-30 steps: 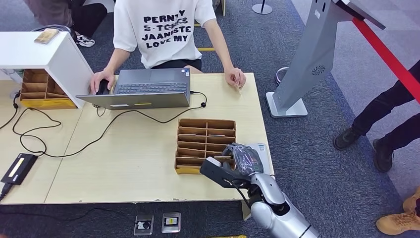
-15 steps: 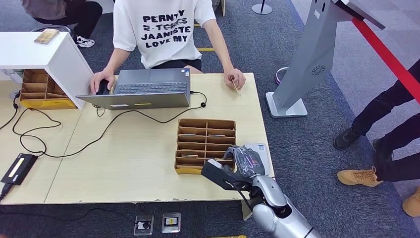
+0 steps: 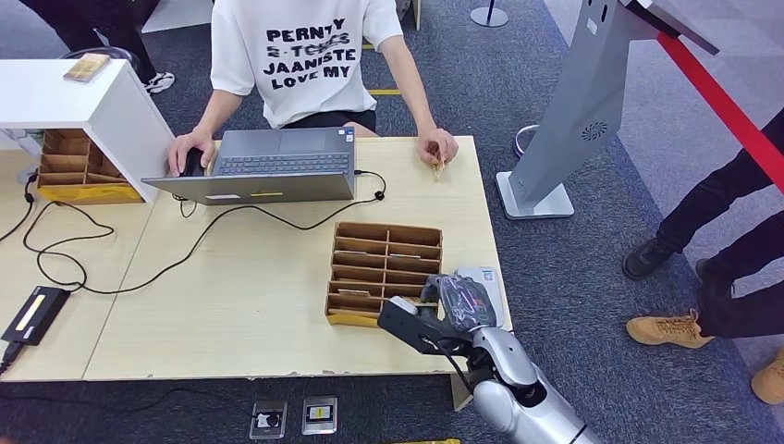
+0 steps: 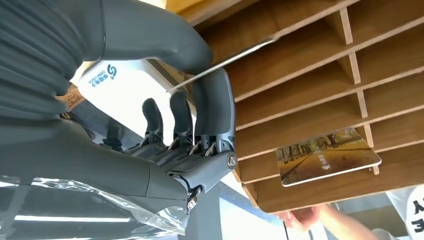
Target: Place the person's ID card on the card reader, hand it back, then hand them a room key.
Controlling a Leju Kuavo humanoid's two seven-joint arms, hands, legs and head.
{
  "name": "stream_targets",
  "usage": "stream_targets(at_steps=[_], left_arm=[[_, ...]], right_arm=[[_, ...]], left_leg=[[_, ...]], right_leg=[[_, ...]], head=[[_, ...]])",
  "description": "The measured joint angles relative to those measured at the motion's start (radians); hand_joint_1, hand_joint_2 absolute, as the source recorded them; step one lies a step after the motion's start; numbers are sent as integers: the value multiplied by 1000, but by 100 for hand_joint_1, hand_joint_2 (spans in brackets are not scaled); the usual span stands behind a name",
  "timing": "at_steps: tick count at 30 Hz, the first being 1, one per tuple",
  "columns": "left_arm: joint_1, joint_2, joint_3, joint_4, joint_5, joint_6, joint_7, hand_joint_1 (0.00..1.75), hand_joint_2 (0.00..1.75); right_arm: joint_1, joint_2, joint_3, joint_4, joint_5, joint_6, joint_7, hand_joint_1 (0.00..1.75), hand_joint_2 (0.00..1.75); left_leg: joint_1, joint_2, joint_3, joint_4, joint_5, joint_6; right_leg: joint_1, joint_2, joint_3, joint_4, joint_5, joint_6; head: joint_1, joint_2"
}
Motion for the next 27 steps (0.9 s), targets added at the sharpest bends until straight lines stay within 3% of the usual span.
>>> stream_targets(at_steps=[1,3,27], left_arm=[[0,0,0,0,-1,0,0,0,0],[0,0,0,0,-1,0,0,0,0],[0,0,0,0,-6,-3,0,0,0]], right_arm=[[0,0,-2,-1,0,0,0,166,175],[1,-1,-5,-3,-1,-1,-1,174,175],[-8,-5,-20,-25,20,-14,-5,175,175]], left_leg=[[0,0,0,0,0,0],[0,0,0,0,0,0],[0,0,0,0,0,0]], right_leg=[[0,0,0,0,0,0],[0,0,0,0,0,0],[0,0,0,0,0,0]], head=[[0,0],[0,0],[0,0]])
